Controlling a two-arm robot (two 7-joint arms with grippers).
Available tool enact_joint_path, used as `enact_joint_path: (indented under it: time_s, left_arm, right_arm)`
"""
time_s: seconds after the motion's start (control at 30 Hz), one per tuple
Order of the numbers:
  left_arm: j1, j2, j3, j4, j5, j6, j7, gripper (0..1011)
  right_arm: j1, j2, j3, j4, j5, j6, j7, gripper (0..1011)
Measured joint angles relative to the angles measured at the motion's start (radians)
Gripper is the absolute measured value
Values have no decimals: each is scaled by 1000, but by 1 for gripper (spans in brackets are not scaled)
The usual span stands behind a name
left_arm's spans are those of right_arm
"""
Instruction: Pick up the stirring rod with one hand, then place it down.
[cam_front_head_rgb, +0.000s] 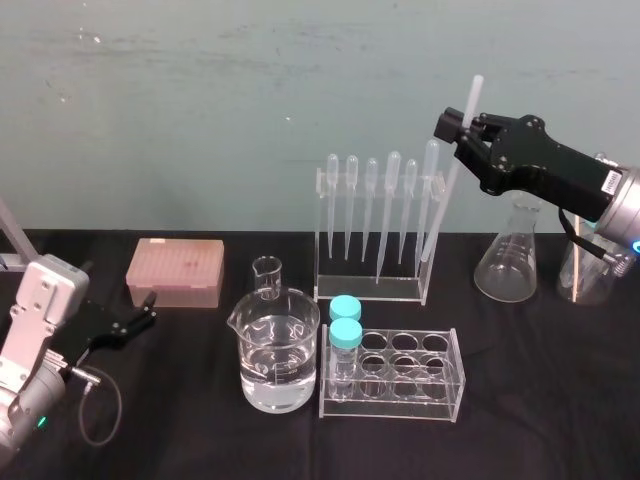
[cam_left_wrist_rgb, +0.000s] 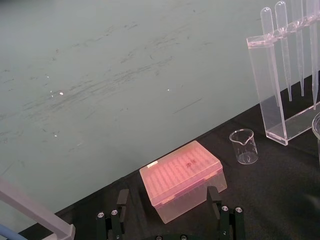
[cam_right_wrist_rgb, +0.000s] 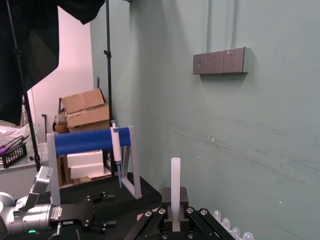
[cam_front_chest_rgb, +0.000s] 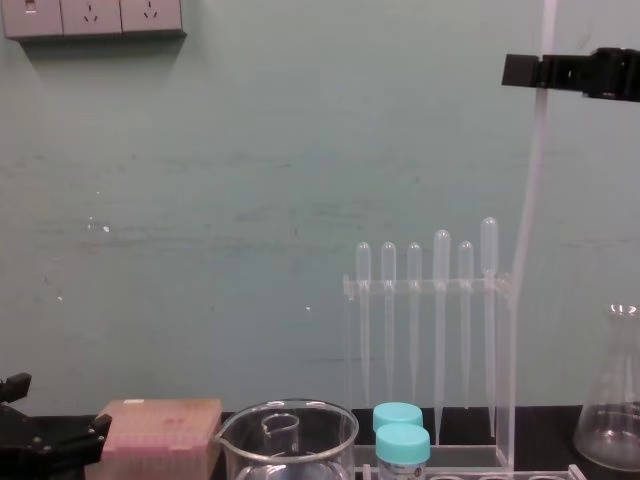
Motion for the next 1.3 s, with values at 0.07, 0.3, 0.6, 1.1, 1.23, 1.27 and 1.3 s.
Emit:
enact_joint_path:
  time_s: [0.07, 0.3, 0.6, 1.1, 1.23, 1.27, 1.3]
  left_arm:
    - [0, 0, 0, 0, 0, 0, 0, 1000]
    - [0, 0, 0, 0, 0, 0, 0, 1000]
    - [0, 0, 0, 0, 0, 0, 0, 1000]
    - [0, 0, 0, 0, 0, 0, 0, 1000]
    - [0, 0, 0, 0, 0, 0, 0, 1000]
    - [0, 0, 0, 0, 0, 0, 0, 1000]
    - [0, 0, 0, 0, 0, 0, 0, 1000]
  right_arm:
    - [1, 1, -3, 0, 1, 0, 0, 66]
    - [3, 4, -10, 2, 2, -1, -3, 66]
    - [6, 4, -19, 7, 2, 0, -5, 66]
    - [12, 2, -30, 14, 0, 3, -5, 66]
    - [11, 2, -32, 13, 0, 4, -7, 66]
    - [11, 2, -32, 13, 0, 4, -7, 66]
    - [11, 3, -32, 12, 0, 4, -7, 66]
